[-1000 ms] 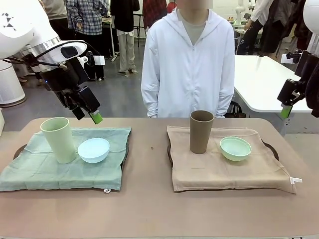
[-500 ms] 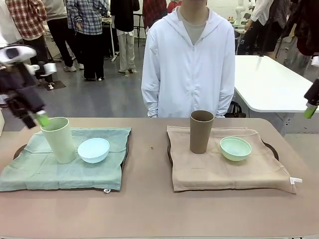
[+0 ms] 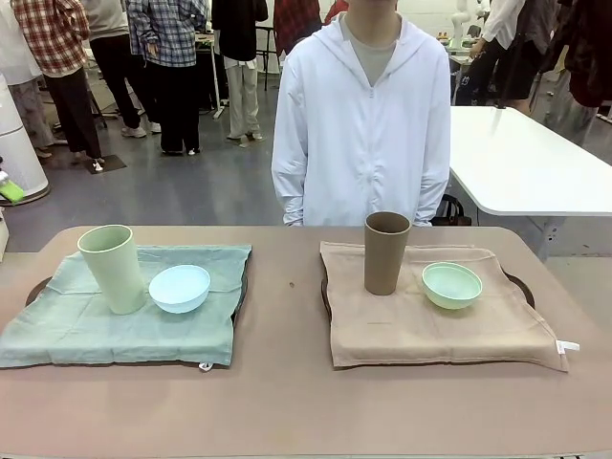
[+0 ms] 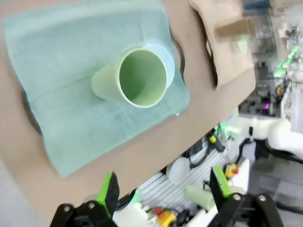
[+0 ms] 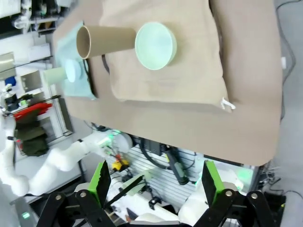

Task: Set up a tray with a mat and arrange the tableware.
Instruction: Place the Picnic Bowl and Reusable plastic cup back onto the Handle tray in front of the human's position.

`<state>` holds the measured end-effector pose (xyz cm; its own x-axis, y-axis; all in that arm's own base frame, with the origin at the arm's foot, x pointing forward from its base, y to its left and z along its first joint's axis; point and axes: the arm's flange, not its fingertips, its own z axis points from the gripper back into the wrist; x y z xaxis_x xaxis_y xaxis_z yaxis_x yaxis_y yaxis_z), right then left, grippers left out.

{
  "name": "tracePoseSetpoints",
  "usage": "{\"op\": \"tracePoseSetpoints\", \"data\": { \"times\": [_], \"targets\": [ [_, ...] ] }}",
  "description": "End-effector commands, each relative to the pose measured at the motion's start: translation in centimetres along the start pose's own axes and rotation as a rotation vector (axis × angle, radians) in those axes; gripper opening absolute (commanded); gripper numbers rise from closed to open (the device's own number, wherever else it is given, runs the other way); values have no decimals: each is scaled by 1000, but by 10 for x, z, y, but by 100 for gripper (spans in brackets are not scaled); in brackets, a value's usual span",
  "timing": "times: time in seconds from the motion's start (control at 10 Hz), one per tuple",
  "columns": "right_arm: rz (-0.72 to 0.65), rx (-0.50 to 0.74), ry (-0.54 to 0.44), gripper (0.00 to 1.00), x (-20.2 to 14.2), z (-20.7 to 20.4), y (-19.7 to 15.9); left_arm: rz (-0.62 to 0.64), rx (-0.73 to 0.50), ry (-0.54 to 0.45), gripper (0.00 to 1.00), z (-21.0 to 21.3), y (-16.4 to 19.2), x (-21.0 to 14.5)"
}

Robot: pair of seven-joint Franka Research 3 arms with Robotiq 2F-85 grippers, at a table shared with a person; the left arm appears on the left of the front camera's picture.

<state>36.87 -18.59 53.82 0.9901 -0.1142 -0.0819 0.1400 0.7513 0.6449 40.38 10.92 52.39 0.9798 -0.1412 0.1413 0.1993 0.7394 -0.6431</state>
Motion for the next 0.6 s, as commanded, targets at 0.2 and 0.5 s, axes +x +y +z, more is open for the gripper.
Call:
{"op": "tracePoseSetpoints", "data": {
  "times": [0.2, 0.5],
  "targets": [
    [-19, 43, 15, 100, 3, -1, -10, 63, -27, -58, 100, 7, 10, -5],
    [-13, 168, 117, 100, 9, 0, -17, 107, -51, -103, 100, 2, 12, -11]
  ]
}}
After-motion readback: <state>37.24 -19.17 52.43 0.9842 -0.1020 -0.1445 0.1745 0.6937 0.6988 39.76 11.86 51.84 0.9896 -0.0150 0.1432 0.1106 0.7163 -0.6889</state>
